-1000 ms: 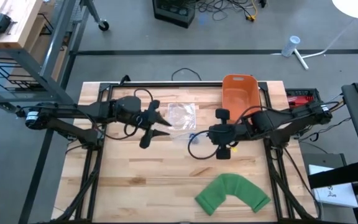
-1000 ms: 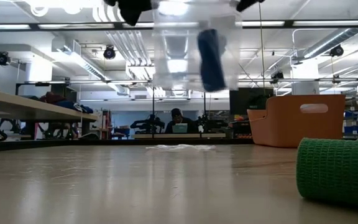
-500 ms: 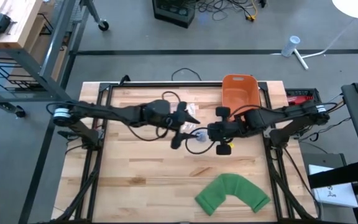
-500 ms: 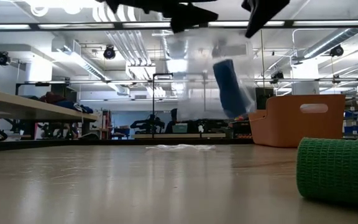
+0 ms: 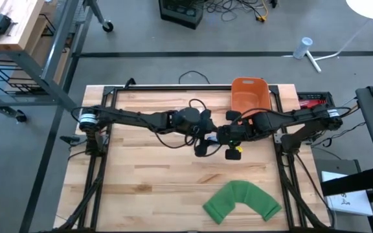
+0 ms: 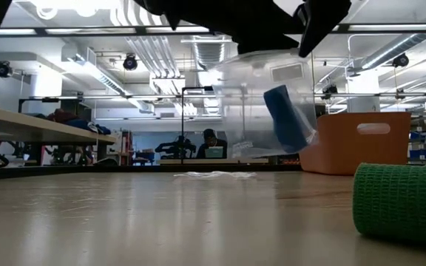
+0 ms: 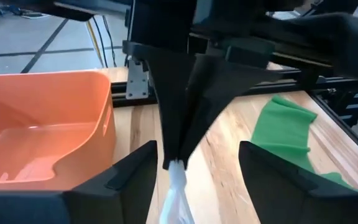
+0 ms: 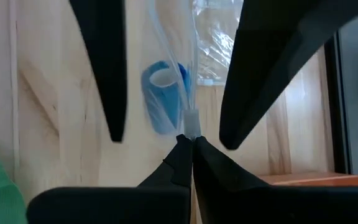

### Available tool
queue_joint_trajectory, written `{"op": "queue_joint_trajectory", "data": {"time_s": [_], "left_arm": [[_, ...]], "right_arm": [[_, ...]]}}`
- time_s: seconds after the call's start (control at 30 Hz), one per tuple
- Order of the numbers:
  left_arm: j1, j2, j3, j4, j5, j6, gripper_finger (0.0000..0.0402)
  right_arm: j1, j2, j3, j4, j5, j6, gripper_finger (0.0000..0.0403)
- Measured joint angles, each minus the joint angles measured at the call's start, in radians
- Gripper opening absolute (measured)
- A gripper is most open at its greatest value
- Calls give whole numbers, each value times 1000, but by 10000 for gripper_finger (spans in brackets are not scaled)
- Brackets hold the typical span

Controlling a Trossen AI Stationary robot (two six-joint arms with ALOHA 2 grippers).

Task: Roll bandage
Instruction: Close the left transparent zip bag

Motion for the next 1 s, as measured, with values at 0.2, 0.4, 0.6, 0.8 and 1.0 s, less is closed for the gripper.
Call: {"op": "queue_joint_trajectory", "data": {"time_s": [0.2, 0.4, 0.6, 0.8, 1.0], "left_arm": [[2, 22, 14, -9, -37, -2, 188], [3, 23, 1, -36, -121, 25, 155], [0, 23, 0, -36, -99, 74, 138], [1, 23, -1, -36, -97, 80, 155], [1, 23, -1, -36, -96, 79, 166]], "right_arm": [[-3, 0, -1, 2, -1, 23, 0], [-9, 0, -1, 12, -33, 66, 0], [-12, 0, -2, 23, -57, 69, 0], [-12, 0, -1, 24, -57, 68, 0], [-12, 0, -1, 27, -56, 65, 0]]}}
